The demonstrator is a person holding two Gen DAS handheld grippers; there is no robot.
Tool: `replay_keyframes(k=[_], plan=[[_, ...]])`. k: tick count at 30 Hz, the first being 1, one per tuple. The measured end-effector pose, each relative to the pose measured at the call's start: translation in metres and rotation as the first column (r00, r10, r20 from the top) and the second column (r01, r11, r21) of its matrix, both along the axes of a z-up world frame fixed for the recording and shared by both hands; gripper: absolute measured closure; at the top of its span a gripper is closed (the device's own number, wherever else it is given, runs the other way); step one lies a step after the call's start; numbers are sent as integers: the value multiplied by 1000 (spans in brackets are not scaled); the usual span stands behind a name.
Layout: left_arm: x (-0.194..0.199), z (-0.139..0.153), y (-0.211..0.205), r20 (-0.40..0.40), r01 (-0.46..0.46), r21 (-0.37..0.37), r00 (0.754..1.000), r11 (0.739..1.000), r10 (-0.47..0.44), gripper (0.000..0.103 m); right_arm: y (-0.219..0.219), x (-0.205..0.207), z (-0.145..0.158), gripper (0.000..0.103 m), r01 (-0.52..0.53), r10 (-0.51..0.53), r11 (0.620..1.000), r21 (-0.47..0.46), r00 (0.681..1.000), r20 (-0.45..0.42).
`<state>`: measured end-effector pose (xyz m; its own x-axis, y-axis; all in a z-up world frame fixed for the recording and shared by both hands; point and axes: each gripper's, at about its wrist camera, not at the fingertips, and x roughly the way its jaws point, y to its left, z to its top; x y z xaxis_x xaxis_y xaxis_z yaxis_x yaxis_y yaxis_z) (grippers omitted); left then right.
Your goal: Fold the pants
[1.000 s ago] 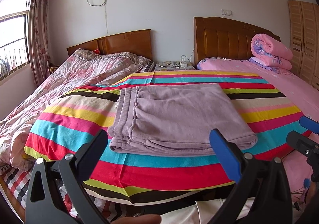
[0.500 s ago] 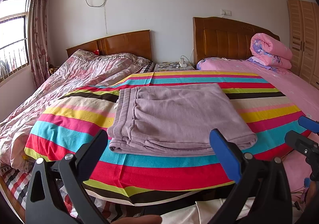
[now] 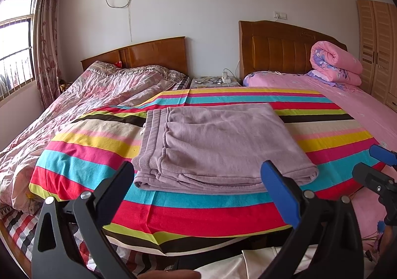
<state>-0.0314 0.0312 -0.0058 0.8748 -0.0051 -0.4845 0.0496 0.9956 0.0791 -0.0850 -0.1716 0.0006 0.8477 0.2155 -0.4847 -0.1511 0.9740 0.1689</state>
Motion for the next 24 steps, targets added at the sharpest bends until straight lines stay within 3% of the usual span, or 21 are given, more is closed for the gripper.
replay_keyframes(k=[24], plan=[[0, 0, -2, -4, -5, 0, 1000, 1000, 5, 1, 0, 0, 0, 5, -2, 2, 1000, 1, 1000, -3]])
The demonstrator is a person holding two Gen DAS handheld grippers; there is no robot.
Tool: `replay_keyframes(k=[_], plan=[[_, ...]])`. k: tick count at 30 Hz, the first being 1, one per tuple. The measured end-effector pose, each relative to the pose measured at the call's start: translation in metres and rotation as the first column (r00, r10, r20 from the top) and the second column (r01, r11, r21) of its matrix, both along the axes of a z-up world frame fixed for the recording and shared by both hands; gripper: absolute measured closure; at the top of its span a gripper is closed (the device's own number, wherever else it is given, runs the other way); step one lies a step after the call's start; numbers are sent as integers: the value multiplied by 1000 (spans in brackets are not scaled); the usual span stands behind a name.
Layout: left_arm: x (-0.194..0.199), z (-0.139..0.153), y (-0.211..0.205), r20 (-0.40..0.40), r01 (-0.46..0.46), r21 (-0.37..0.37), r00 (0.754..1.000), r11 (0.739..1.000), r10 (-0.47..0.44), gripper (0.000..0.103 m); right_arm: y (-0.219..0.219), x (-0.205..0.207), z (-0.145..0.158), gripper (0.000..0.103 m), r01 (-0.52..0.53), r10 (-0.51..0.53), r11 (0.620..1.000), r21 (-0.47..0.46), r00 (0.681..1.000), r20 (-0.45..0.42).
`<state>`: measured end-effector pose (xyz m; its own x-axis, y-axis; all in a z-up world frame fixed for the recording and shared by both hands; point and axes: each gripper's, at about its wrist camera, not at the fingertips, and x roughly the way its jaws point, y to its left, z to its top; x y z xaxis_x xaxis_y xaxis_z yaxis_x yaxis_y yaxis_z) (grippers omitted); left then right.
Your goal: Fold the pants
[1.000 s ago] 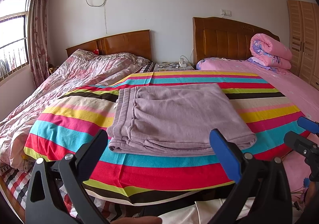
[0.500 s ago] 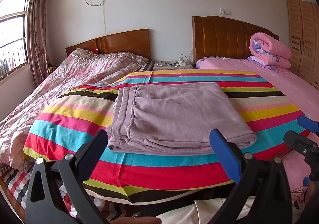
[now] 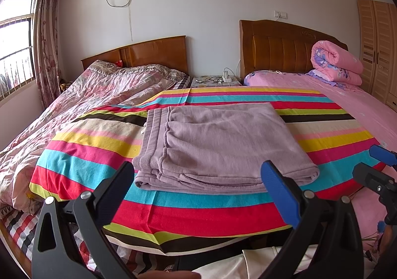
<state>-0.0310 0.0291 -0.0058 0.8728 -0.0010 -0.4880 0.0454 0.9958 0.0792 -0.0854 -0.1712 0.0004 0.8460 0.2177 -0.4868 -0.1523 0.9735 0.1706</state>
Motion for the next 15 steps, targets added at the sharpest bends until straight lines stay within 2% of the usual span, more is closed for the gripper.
replay_keyframes(k=[8, 15], plan=[[-3, -1, 1, 11, -29, 4, 1000, 1000, 29, 1, 1, -1, 0, 5, 2, -2, 1000, 2, 1000, -1], [1, -2, 2, -12, -8, -5, 1000, 1000, 8, 1, 2, -1, 0, 5, 3, -3, 1000, 2, 1000, -2]])
